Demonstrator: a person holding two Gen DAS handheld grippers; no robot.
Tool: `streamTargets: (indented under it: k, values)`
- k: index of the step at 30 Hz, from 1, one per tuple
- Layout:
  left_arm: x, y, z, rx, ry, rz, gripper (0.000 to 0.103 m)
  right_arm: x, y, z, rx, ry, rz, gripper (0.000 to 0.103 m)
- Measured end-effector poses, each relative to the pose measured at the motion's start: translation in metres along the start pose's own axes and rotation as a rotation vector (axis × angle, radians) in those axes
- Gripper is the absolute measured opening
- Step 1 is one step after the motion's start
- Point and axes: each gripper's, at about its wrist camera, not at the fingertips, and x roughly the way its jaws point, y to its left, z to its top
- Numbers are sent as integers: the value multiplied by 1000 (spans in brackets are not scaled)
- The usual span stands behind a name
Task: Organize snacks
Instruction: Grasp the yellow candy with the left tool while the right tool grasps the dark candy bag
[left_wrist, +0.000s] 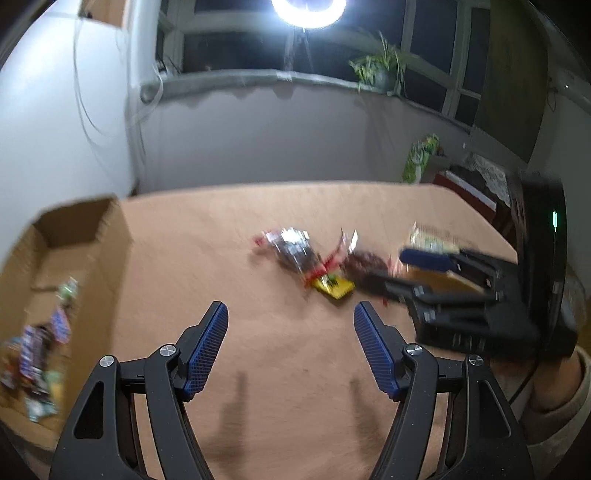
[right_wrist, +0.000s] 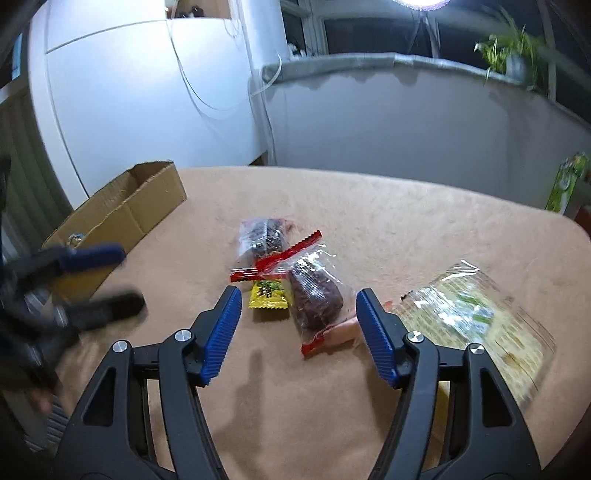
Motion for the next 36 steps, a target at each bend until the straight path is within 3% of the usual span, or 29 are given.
streamTargets:
  k: [7,13,16,24,28,31,36]
  values:
    - [37,-8,-5,-23,85,-59,71,27,-5,10,-60,100,-24,67]
    - [59,-10,9,-64,129,-96,71,29,-15,13,-71,105,-34,49]
    - [66,-14,14,-63,146,-92,71,24,-20,13,-79,102,-41,41]
    - [87,-30,27,-30,160,-31,70,3,-40,3,-23,62,-69,39]
    - [91,-33,29,5,153,24,54,-7,-45,-1,-2,36,-39,39]
    - [91,-32,29,-1,148,27,32,-8,-45,-2,1,24,-27,39]
    - [89,-24,27,-17,138,0,25,-13,-46,-2,11,-3,-16,39]
